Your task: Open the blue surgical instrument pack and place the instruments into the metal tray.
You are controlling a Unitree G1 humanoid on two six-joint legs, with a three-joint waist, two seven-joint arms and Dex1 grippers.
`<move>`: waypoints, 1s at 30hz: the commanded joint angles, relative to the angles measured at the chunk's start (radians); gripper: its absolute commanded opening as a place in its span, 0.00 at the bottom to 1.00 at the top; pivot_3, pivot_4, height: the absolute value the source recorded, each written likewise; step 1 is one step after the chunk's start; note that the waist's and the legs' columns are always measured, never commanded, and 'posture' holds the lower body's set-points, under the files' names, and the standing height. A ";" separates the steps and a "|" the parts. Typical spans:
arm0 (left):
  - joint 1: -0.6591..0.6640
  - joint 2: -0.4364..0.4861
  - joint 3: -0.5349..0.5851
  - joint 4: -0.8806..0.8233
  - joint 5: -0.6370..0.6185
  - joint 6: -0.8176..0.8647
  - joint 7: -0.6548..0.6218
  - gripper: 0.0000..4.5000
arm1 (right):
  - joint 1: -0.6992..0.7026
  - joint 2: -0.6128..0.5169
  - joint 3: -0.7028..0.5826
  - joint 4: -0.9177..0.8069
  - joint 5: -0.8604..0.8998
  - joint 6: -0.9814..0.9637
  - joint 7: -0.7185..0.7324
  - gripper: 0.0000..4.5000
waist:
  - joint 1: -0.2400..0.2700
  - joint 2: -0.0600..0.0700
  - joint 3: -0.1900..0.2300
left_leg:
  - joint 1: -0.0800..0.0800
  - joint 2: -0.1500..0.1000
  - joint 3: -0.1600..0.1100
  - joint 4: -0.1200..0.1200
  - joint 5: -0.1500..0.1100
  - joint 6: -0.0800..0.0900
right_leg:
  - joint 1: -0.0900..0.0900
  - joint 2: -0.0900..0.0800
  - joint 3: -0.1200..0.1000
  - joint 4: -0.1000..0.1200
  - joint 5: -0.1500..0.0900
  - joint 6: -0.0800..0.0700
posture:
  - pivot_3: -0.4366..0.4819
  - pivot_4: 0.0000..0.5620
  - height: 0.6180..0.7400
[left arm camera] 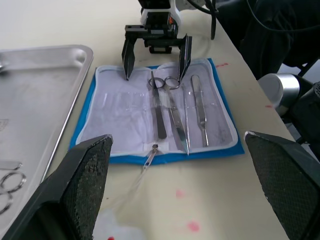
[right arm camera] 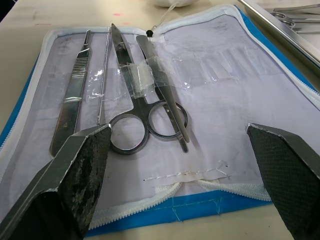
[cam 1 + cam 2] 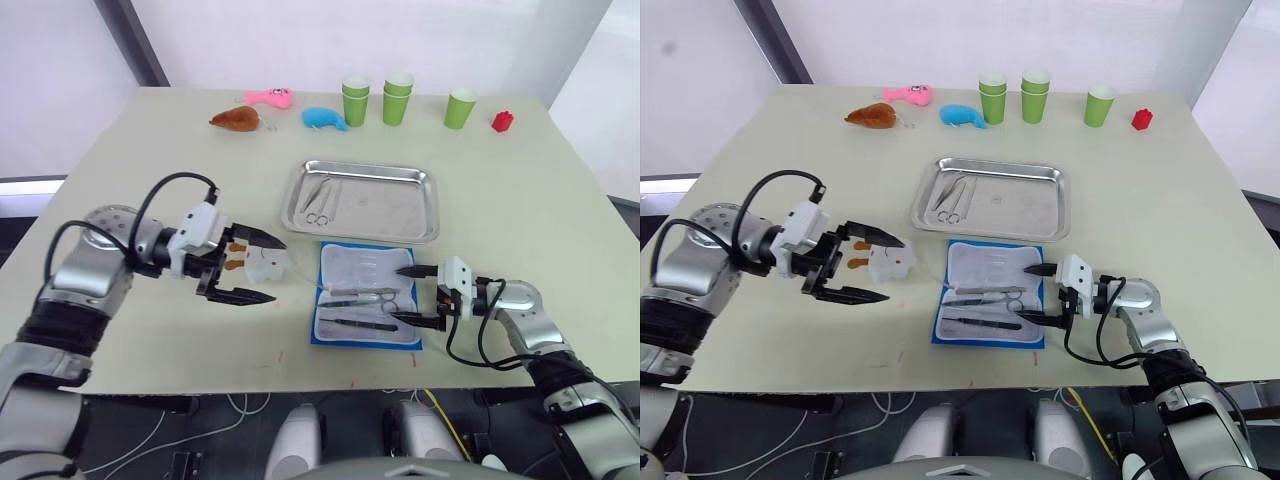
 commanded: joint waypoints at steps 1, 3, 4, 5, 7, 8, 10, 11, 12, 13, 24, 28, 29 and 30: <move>-0.044 -0.053 0.005 0.026 0.072 -0.012 -0.019 1.00 | 0.062 -0.005 0.079 0.092 -0.103 0.043 -0.001 1.00 | -0.001 0.000 0.000 | 0.000 0.000 0.000 0.000 0.000 0.000 | 0.000 0.000 0.000 0.000 0.000 0.000 | 0.48 0.27 1.00; -0.064 -0.106 -0.013 0.051 0.104 -0.005 -0.015 1.00 | 0.063 -0.002 0.078 0.093 -0.103 0.045 -0.002 1.00 | 0.000 -0.001 0.000 | 0.000 0.000 0.000 0.000 0.000 0.000 | -0.001 0.000 0.000 0.000 0.000 0.000 | 0.48 0.27 1.00; -0.074 -0.132 -0.018 0.063 0.123 -0.002 -0.005 0.91 | 0.063 0.000 0.078 0.094 -0.103 0.045 -0.003 1.00 | -0.001 -0.001 0.000 | 0.000 0.000 0.000 0.000 0.000 0.000 | -0.001 0.001 0.000 0.001 0.000 0.000 | 0.48 0.27 1.00; -0.086 -0.162 -0.020 0.080 0.145 -0.004 0.005 0.91 | 0.062 0.001 0.078 0.094 -0.103 0.046 -0.003 1.00 | -0.001 -0.001 0.000 | 0.000 0.000 0.000 0.000 0.000 0.000 | -0.001 0.001 0.000 0.001 0.000 0.000 | 0.48 0.27 1.00; -0.104 -0.210 -0.022 0.113 0.188 -0.019 0.011 0.76 | 0.062 0.004 0.077 0.092 -0.102 0.047 -0.006 1.00 | -0.002 -0.002 -0.001 | 0.000 0.000 0.001 0.000 0.000 0.000 | -0.001 0.001 0.001 0.001 0.000 0.001 | 0.48 0.27 1.00; -0.112 -0.235 -0.029 0.132 0.215 -0.039 0.016 0.60 | 0.063 0.004 0.076 0.090 -0.102 0.048 -0.008 1.00 | -0.006 -0.005 -0.003 | 0.000 0.000 0.001 0.000 0.000 0.000 | -0.001 0.001 0.001 0.001 0.000 0.001 | 0.48 0.27 1.00; -0.124 -0.283 -0.045 0.175 0.265 -0.071 0.025 0.57 | 0.068 0.002 0.074 0.084 -0.103 0.048 -0.010 1.00 | -0.004 -0.005 -0.003 | 0.000 0.001 0.000 0.000 0.000 0.000 | -0.001 0.001 0.001 0.001 0.001 0.000 | 0.48 0.27 1.00; -0.128 -0.301 -0.051 0.195 0.284 -0.086 0.028 0.57 | 0.070 0.002 0.073 0.081 -0.103 0.049 -0.011 1.00 | -0.001 -0.005 -0.003 | 0.000 0.001 0.000 0.000 0.000 0.000 | -0.001 0.001 0.001 0.001 0.001 0.000 | 0.48 0.27 1.00; -0.130 -0.315 -0.055 0.212 0.302 -0.100 0.032 0.57 | 0.072 0.001 0.072 0.079 -0.103 0.049 -0.013 1.00 | -0.001 -0.005 -0.004 | 0.000 0.000 0.000 0.000 0.000 0.000 | -0.001 0.001 0.000 0.001 0.001 0.000 | 0.48 0.27 1.00; -0.132 -0.329 -0.055 0.229 0.318 -0.113 0.034 0.57 | 0.073 0.001 0.072 0.077 -0.103 0.050 -0.014 1.00 | -0.001 -0.006 -0.004 | 0.000 0.000 0.000 0.000 0.000 0.000 | -0.001 0.001 0.001 0.001 0.001 0.000 | 0.48 0.27 1.00; -0.149 -0.438 -0.033 0.392 0.429 -0.203 0.086 0.57 | 0.089 -0.003 0.072 0.056 -0.099 0.056 -0.024 1.00 | -0.002 -0.006 -0.004 | 0.000 0.000 0.000 0.000 0.000 0.000 | -0.001 0.001 0.000 0.001 0.001 0.000 | 0.48 0.27 1.00; -0.145 -0.438 -0.034 0.416 0.440 -0.220 0.071 0.51 | 0.094 -0.005 0.072 0.050 -0.099 0.058 -0.025 1.00 | -0.002 -0.005 -0.004 | 0.000 0.000 -0.001 0.000 0.000 0.000 | -0.001 0.001 0.000 0.001 0.001 0.000 | 0.48 0.27 1.00; -0.144 -0.436 -0.034 0.420 0.441 -0.224 0.065 0.45 | 0.094 -0.006 0.072 0.049 -0.099 0.058 -0.025 1.00 | -0.002 -0.005 -0.004 | 0.000 0.000 -0.001 0.000 0.000 0.000 | -0.001 0.001 0.000 0.001 0.001 0.000 | 0.48 0.27 1.00; -0.142 -0.434 -0.035 0.421 0.441 -0.223 0.055 0.42 | 0.094 -0.005 0.072 0.049 -0.099 0.059 -0.025 1.00 | -0.002 -0.005 -0.004 | 0.000 0.000 -0.001 0.000 0.000 0.000 | -0.001 0.001 0.000 0.001 0.001 0.000 | 0.48 0.27 1.00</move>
